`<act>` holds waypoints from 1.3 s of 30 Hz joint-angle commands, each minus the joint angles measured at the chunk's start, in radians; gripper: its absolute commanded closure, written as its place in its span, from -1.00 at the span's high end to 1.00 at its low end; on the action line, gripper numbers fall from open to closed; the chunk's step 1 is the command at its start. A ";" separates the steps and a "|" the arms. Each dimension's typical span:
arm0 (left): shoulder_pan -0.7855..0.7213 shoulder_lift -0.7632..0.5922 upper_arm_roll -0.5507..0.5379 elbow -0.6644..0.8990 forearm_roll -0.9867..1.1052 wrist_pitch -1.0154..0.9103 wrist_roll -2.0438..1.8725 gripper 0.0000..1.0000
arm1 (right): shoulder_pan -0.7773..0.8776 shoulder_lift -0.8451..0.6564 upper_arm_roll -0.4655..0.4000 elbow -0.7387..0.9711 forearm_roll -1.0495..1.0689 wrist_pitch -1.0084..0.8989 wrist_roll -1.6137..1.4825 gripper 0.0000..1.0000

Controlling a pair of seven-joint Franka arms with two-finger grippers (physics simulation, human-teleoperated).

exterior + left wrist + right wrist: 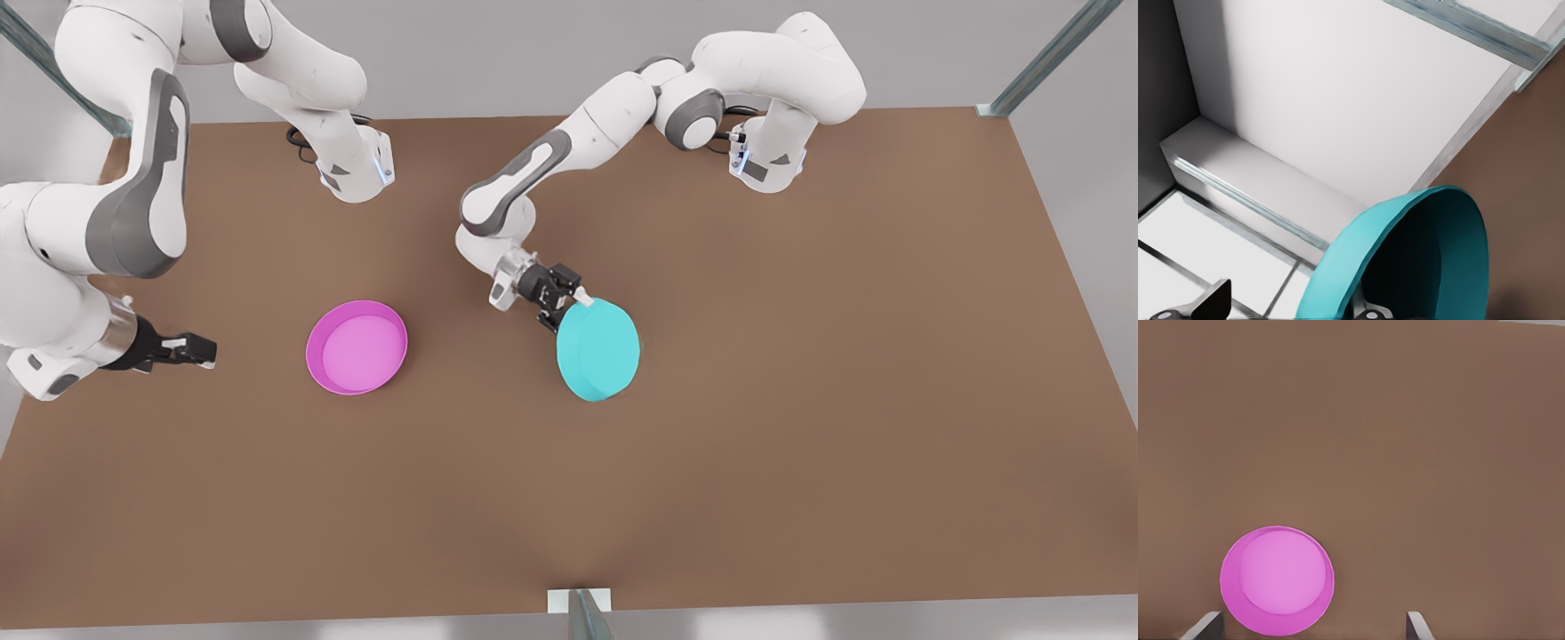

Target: Flip the blue plate over with the left arm, and stack the pink plate on top of the blue plate with the right arm

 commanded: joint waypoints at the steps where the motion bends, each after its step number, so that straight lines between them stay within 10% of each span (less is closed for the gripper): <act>1: 0.007 0.001 -0.009 0.008 -0.044 0.002 -0.025 1.00 | -0.003 -0.006 0.000 -0.023 0.000 0.015 0.001 1.00; 12: 0.042 0.006 -0.078 0.039 -0.052 0.066 -0.257 1.00 | -0.082 -0.166 -0.086 -0.574 0.397 0.288 -0.182 1.00; 16: 0.047 -0.001 -0.083 0.042 -0.090 0.103 -0.340 1.00 | 0.039 -0.105 -0.271 -0.730 0.520 0.404 -0.426 1.00; 22: 0.062 -0.007 -0.122 0.079 -0.156 0.138 -0.444 1.00 | -0.015 0.035 -0.203 -0.738 0.580 0.473 -0.504 1.00; 31: 0.086 -0.027 -0.279 0.168 -0.163 0.144 -0.444 1.00 | -0.016 0.123 -0.193 -0.802 0.578 0.588 -0.607 0.39; 39: 0.709 -0.349 -0.354 0.228 -1.069 0.321 -0.109 1.00 | -0.010 0.147 -0.192 -0.799 0.578 0.602 -0.607 -0.04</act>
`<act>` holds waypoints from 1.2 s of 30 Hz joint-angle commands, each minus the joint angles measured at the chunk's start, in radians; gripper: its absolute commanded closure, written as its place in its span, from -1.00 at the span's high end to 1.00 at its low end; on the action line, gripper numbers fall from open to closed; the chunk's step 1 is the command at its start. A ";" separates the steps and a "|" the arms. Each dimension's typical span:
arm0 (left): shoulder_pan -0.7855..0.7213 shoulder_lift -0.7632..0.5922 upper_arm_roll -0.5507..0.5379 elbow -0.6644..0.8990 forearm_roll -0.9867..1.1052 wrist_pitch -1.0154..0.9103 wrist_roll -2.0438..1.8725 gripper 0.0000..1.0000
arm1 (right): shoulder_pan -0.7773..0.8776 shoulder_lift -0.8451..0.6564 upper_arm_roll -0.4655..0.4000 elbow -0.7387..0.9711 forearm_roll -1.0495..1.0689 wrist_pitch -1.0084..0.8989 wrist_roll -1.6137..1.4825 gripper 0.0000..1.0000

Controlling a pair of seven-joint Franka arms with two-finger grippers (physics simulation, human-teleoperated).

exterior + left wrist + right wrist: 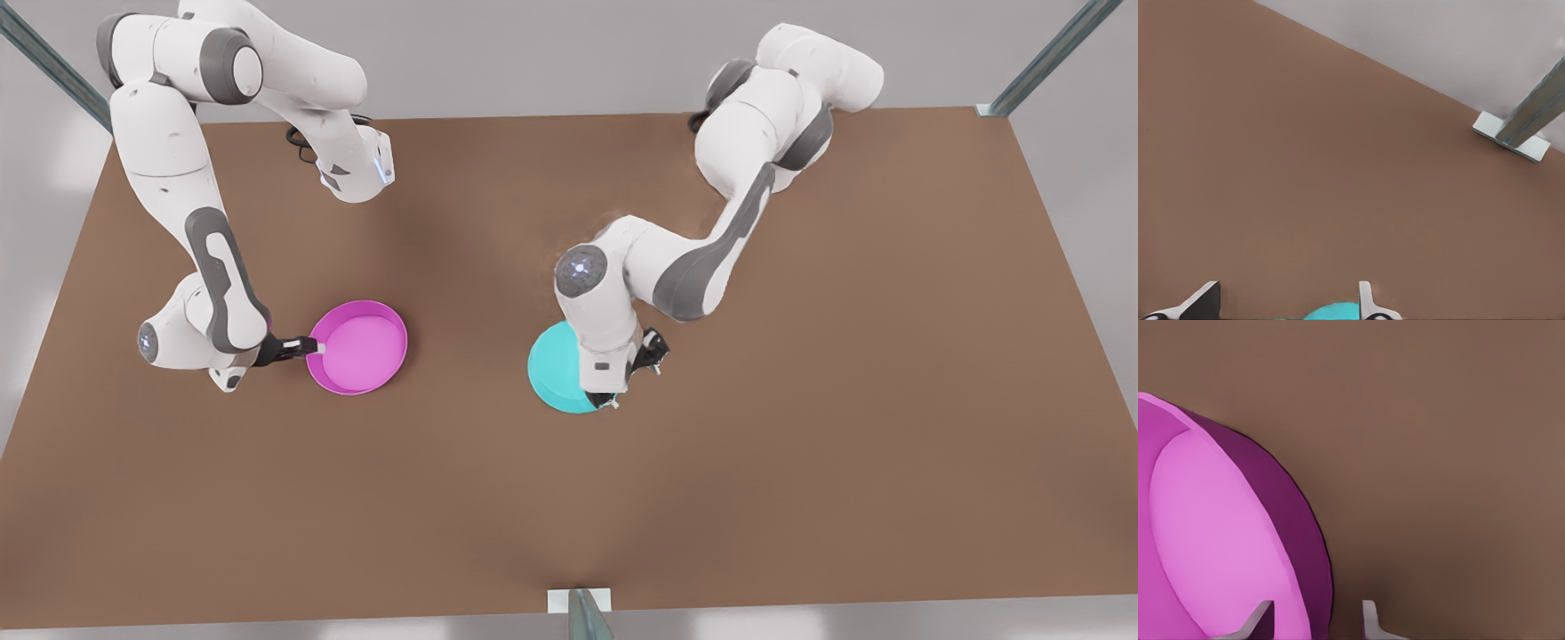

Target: Flip the blue plate over with the left arm, and stack the pink plate on top of the blue plate with the right arm

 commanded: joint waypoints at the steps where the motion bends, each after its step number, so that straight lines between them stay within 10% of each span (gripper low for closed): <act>1: 0.036 -0.004 -0.001 0.000 -0.331 -0.021 0.052 1.00 | 0.000 0.000 0.000 -0.001 0.000 -0.001 0.000 -0.13; 7: 0.330 -0.225 0.125 -0.009 -0.366 -0.322 1.012 1.00 | 0.008 -0.002 0.003 -0.008 0.000 -0.003 0.001 -0.26; 9: 0.322 -0.564 0.217 -0.492 -0.365 -0.126 1.124 1.00 | 0.008 0.000 0.006 -0.008 0.000 0.009 0.001 -0.25; 11: 0.323 -0.647 0.228 -0.546 -0.359 -0.105 1.209 1.00 | 0.008 0.005 0.006 -0.008 0.000 0.011 0.001 -0.25; 36: 0.319 -0.635 0.234 -0.523 -0.330 -0.151 1.187 1.00 | 0.011 -0.017 0.028 0.013 -0.003 -0.005 0.005 -0.57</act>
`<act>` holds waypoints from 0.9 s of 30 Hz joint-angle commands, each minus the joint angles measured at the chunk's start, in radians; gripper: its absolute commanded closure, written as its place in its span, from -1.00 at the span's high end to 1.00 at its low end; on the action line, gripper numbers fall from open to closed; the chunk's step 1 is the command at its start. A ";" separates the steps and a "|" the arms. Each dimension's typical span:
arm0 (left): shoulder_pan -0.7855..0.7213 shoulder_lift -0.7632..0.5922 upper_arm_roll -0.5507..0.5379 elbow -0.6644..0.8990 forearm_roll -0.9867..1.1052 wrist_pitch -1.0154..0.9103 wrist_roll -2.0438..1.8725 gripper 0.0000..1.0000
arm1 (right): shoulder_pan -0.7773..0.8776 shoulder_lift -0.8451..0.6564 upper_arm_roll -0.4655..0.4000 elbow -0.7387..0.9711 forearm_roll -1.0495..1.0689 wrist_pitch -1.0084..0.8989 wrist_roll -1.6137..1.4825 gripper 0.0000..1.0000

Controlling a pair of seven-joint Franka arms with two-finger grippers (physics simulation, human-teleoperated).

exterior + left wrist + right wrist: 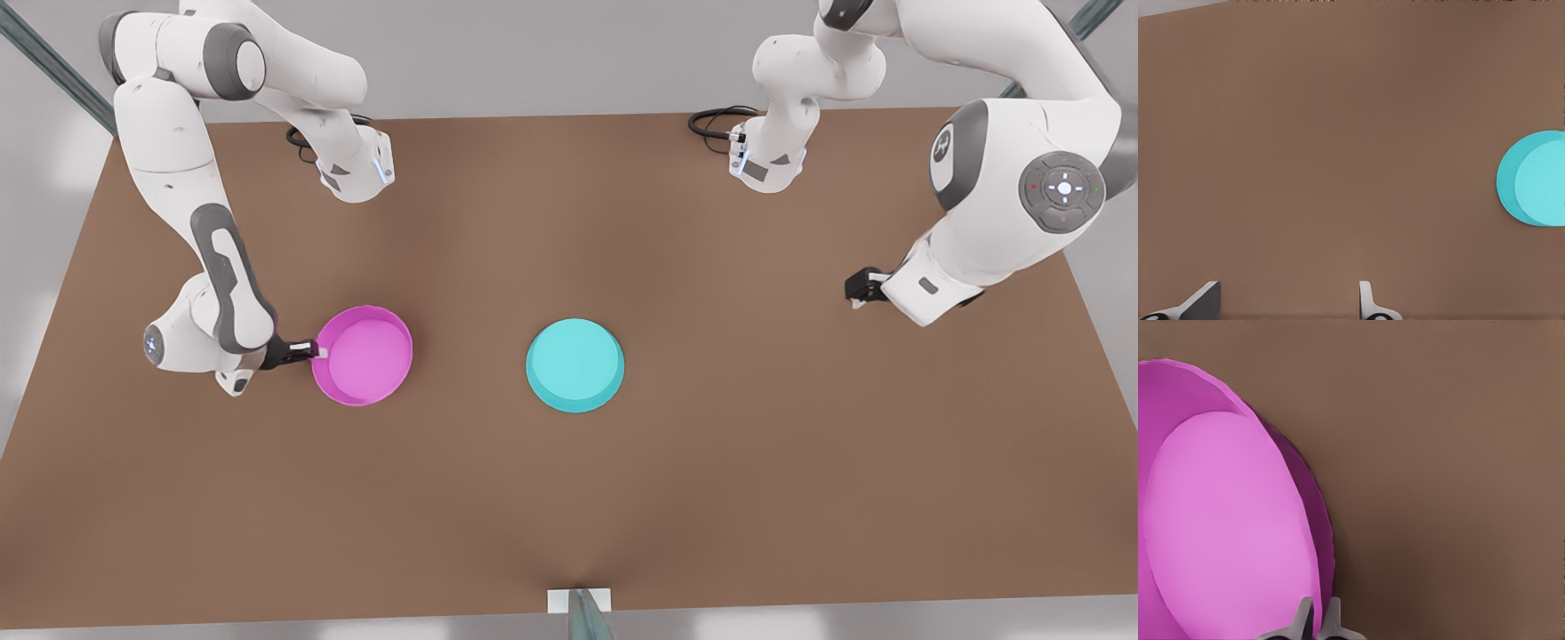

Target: Flip the blue plate over with the left arm, and stack the pink plate on top of the blue plate with the right arm

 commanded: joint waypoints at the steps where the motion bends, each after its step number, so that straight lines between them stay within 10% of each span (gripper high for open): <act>1: -0.001 0.000 0.000 0.000 0.001 0.000 -0.001 1.00 | 0.000 -0.007 0.004 -0.001 -0.008 -0.004 0.007 -0.57; 12: 0.000 0.000 0.003 0.000 0.019 0.000 0.001 1.00 | 0.166 -0.166 0.158 -0.001 -0.010 0.036 0.158 -0.57; 27: 0.005 0.006 0.022 0.000 0.030 0.003 0.016 1.00 | 0.692 0.048 0.150 0.217 0.091 0.357 0.689 -0.57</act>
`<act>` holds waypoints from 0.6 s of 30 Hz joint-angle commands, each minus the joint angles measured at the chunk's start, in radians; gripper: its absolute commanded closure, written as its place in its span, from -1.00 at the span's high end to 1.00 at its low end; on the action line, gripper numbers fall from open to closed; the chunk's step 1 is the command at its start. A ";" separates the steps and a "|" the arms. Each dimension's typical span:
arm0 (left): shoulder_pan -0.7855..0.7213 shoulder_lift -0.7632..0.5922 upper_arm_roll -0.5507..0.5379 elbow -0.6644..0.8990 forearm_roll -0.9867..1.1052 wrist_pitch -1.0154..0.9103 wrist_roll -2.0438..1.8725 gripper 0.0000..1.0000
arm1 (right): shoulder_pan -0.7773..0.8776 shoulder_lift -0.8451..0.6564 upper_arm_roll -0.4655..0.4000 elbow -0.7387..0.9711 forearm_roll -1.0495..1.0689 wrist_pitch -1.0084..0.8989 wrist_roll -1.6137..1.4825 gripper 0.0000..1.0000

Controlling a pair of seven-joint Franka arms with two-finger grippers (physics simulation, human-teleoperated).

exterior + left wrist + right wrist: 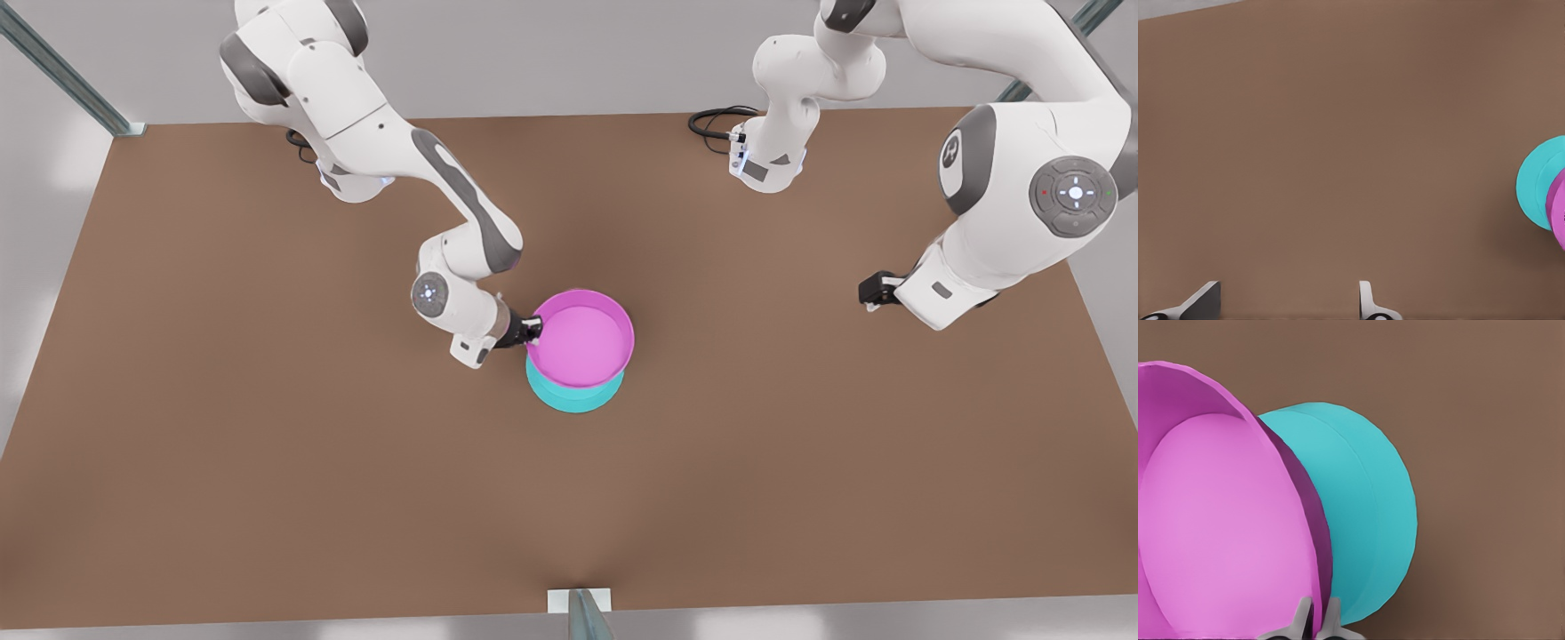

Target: Flip the blue plate over with the left arm, and stack the pink plate on top of the blue plate with the right arm

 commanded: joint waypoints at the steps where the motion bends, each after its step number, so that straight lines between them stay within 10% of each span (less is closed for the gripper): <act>1: 0.000 0.000 0.000 0.000 0.000 0.000 0.000 1.00 | 0.001 0.000 -0.001 0.000 -0.013 -0.001 0.009 -0.57; 6: 0.000 0.000 0.000 0.002 0.000 0.000 0.000 1.00 | 0.002 0.012 -0.004 0.003 0.008 -0.001 0.018 -0.21; 9: 0.000 0.000 0.002 0.002 0.000 0.002 0.000 1.00 | 0.002 0.017 -0.004 0.016 0.011 -0.003 0.018 0.51; 18: 0.000 0.000 0.000 0.002 -0.001 0.003 -0.006 1.00 | -0.107 -0.214 -0.019 -0.052 -0.041 -0.102 -0.008 0.75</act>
